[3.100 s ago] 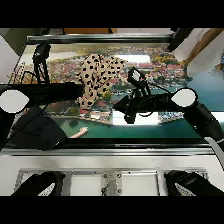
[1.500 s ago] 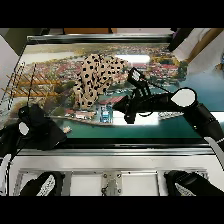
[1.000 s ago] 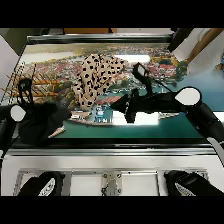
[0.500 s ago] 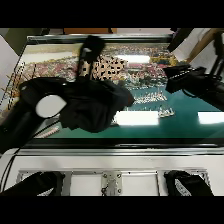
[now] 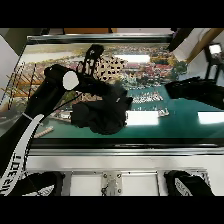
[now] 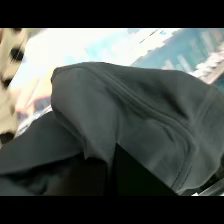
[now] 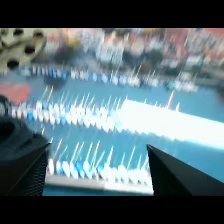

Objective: Fold the clothes and pants, and hang the long-sleeved shirts on hangers.

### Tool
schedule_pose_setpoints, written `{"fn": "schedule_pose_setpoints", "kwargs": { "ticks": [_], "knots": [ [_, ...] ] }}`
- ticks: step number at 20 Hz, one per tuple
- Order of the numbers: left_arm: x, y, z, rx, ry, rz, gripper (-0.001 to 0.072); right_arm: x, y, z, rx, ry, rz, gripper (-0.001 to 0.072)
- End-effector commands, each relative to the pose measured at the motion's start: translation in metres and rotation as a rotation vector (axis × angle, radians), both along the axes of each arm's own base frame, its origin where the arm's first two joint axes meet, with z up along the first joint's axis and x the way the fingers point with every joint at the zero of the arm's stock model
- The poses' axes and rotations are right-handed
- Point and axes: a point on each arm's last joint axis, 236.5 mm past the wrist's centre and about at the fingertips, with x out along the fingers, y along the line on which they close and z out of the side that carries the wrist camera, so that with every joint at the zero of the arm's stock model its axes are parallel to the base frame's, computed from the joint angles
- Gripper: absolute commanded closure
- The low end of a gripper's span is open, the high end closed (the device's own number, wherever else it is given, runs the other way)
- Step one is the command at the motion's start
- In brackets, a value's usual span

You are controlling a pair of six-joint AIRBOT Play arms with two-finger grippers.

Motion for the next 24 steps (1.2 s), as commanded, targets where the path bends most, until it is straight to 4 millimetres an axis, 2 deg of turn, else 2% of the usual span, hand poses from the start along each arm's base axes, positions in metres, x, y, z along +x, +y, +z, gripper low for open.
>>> {"fn": "schedule_pose_setpoints", "kwargs": {
  "ticks": [1, 4, 7, 9, 12, 17, 20, 22, 23, 24],
  "knots": [
    [-0.004, 0.059, -0.071, 0.023, 0.199, 0.149, 0.0695, 0.001, 0.031, -0.079, 0.103, 0.286, 0.081, 0.0068],
    [-0.01, 0.091, -0.098, 0.045, 0.269, 0.219, 0.0695, 0.006, 0.081, -0.14, 0.135, 0.406, 0.251, 0.0068],
    [-0.008, 0.106, -0.102, 0.046, 0.284, 0.253, 0.0695, 0.013, 0.122, -0.198, 0.098, 0.451, 0.329, 0.0068],
    [-0.007, 0.107, -0.102, 0.046, 0.283, 0.257, 0.0695, 0.025, 0.139, -0.222, 0.073, 0.425, 0.323, 0.0068],
    [-0.007, 0.107, -0.102, 0.049, 0.279, 0.248, 0.0695, 0.043, 0.16, -0.235, 0.048, 0.356, 0.312, 0.0068],
    [-0.007, 0.107, -0.102, 0.051, 0.278, 0.243, 0.0695, 0.064, 0.186, -0.228, -0.021, 0.276, 0.459, 0.0068],
    [-0.007, 0.107, -0.102, 0.051, 0.278, 0.243, 0.0696, 0.058, 0.202, -0.232, -0.046, 0.278, 0.622, 0.0068],
    [-0.007, 0.107, -0.102, 0.051, 0.278, 0.243, 0.0695, 0.056, 0.21, -0.237, -0.026, 0.298, 0.656, 0.0073],
    [-0.007, 0.107, -0.102, 0.051, 0.278, 0.243, 0.0695, 0.059, 0.209, -0.237, -0.028, 0.29, 0.65, 0.0214],
    [-0.007, 0.107, -0.102, 0.051, 0.279, 0.243, 0.0695, 0.063, 0.208, -0.235, -0.03, 0.276, 0.639, 0.0485]
  ]
}}
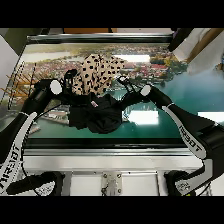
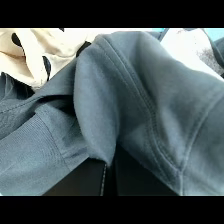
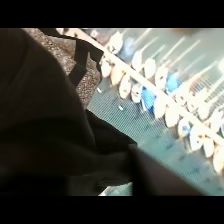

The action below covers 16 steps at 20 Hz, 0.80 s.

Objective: Fold the clothes and pants, and hang the long-sleeved shirts on hangers.

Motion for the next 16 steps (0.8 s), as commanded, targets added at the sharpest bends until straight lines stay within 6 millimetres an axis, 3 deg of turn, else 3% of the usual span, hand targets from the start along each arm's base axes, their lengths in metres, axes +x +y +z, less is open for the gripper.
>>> {"fn": "schedule_pose_setpoints", "kwargs": {
  "ticks": [1, 3, 4, 5, 6, 7, 9, 10, 11, 13, 14, 16],
  "knots": [
    [0.001, 0.001, 0.002, 0.001, -0.007, 0.0, 0.0696, 0.006, 0.004, 0.007, 0.014, -0.028, 0.035, 0.0666],
    [0.007, 0.005, 0.028, -0.007, -0.07, 0.008, 0.0695, 0.019, -0.007, 0.045, 0.038, -0.083, -0.017, 0.0694],
    [0.015, 0.007, 0.058, -0.022, -0.135, 0.013, 0.0695, 0.028, -0.016, 0.082, 0.05, -0.153, -0.037, 0.0694],
    [0.023, 0.009, 0.103, -0.045, -0.233, 0.019, 0.0696, 0.034, -0.026, 0.127, 0.065, -0.236, -0.054, 0.0695],
    [0.028, 0.009, 0.155, -0.074, -0.348, 0.023, 0.0696, 0.033, -0.037, 0.184, 0.084, -0.336, -0.067, 0.0695],
    [0.024, 0.006, 0.219, -0.116, -0.486, 0.017, 0.0695, 0.026, -0.046, 0.244, 0.125, -0.429, -0.1, 0.0695],
    [-0.01, -0.007, 0.338, -0.203, -0.755, -0.027, 0.0696, -0.011, -0.061, 0.363, 0.231, -0.617, -0.153, 0.0695],
    [-0.037, -0.016, 0.389, -0.256, -0.872, -0.064, 0.0696, -0.04, -0.068, 0.415, 0.289, -0.705, -0.169, 0.0695],
    [-0.066, -0.025, 0.425, -0.306, -0.956, -0.106, 0.0697, -0.072, -0.071, 0.456, 0.347, -0.776, -0.173, 0.0695],
    [-0.123, -0.042, 0.475, -0.412, -1.077, -0.202, 0.0696, -0.125, -0.081, 0.505, 0.44, -0.845, -0.195, 0.0695],
    [-0.144, -0.049, 0.489, -0.457, -1.106, -0.245, 0.0696, -0.146, -0.086, 0.522, 0.48, -0.863, -0.208, 0.0696],
    [-0.166, -0.053, 0.503, -0.472, -1.161, -0.29, 0.0696, -0.172, -0.094, 0.54, 0.533, -0.879, -0.231, 0.0696]
  ]
}}
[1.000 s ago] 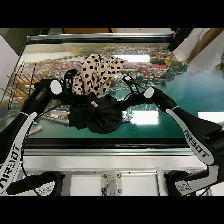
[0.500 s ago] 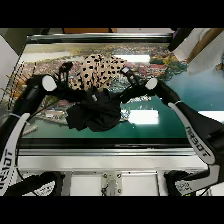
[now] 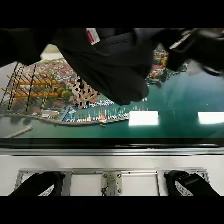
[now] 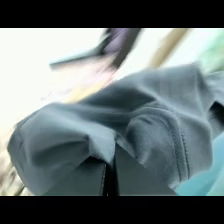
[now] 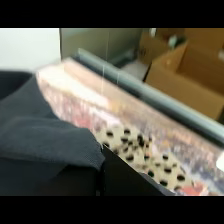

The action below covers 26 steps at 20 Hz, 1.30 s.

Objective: Fold the clothes and pants, and hang the long-sleeved shirts on hangers.

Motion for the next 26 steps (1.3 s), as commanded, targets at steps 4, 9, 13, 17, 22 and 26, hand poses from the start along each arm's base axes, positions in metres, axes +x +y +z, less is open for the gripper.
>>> {"fn": "schedule_pose_setpoints", "kwargs": {
  "ticks": [4, 9, 13, 17, 22, 26],
  "knots": [
    [-0.029, 0.019, 0.038, -0.011, -0.125, 0.081, 0.0696, -0.055, -0.026, 0.044, 0.185, 0.021, -0.057, 0.0696],
    [0.048, 0.031, -0.079, 0.264, 0.214, 0.275, 0.0696, 0.012, -0.05, -0.048, 0.029, 0.303, -0.257, 0.0695],
    [0.103, 0.029, -0.21, 0.416, 0.515, 0.335, 0.0696, 0.068, -0.059, -0.155, -0.196, 0.499, -0.331, 0.0696],
    [0.088, 0.001, -0.324, 0.316, 0.799, 0.225, 0.0696, 0.057, -0.075, -0.281, -0.37, 0.722, -0.352, 0.0698],
    [-0.009, -0.023, -0.448, 0.461, 0.97, 0.083, 0.0695, -0.019, -0.093, -0.407, -0.477, 0.962, -0.333, 0.0695],
    [-0.063, -0.041, -0.496, 0.572, 1.028, -0.001, 0.0342, -0.041, -0.099, -0.429, -0.507, 1.022, -0.326, 0.0486]
  ]
}}
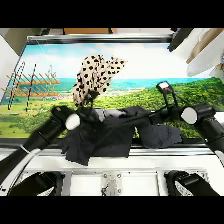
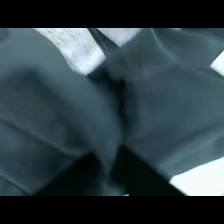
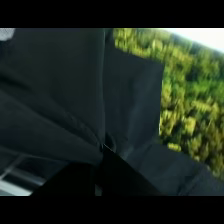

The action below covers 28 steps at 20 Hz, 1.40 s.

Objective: Fold the clothes and pants, and hang the long-sleeved shirts on hangers.

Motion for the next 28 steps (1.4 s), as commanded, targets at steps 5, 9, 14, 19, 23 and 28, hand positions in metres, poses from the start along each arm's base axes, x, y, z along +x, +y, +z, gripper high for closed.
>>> {"fn": "schedule_pose_setpoints", "kwargs": {
  "ticks": [5, 9, 14, 19, 23, 28],
  "knots": [
    [0.006, -0.017, 0.027, -0.035, -0.044, -0.016, 0.0077, -0.015, 0.002, 0.036, 0.011, -0.007, 0.017, 0.016],
    [0.034, -0.016, 0.047, -0.088, -0.11, 0.04, 0.0078, -0.032, 0.044, 0.028, 0.037, 0.07, 0.052, 0.0258],
    [0.034, -0.017, 0.033, -0.062, -0.081, 0.038, 0.0077, -0.056, 0.088, -0.054, -0.109, 0.285, -0.062, 0.0346],
    [0.035, -0.017, 0.013, -0.028, -0.038, 0.038, 0.0077, -0.071, 0.095, -0.106, -0.209, 0.406, -0.173, 0.0346],
    [0.035, -0.018, 0.009, -0.024, -0.034, 0.038, 0.0078, -0.063, 0.072, -0.105, -0.294, 0.366, -0.233, 0.0346],
    [0.036, -0.022, 0.01, -0.032, -0.045, 0.03, 0.0078, -0.071, 0.047, -0.1, -0.408, 0.38, -0.242, 0.0344]
  ]
}}
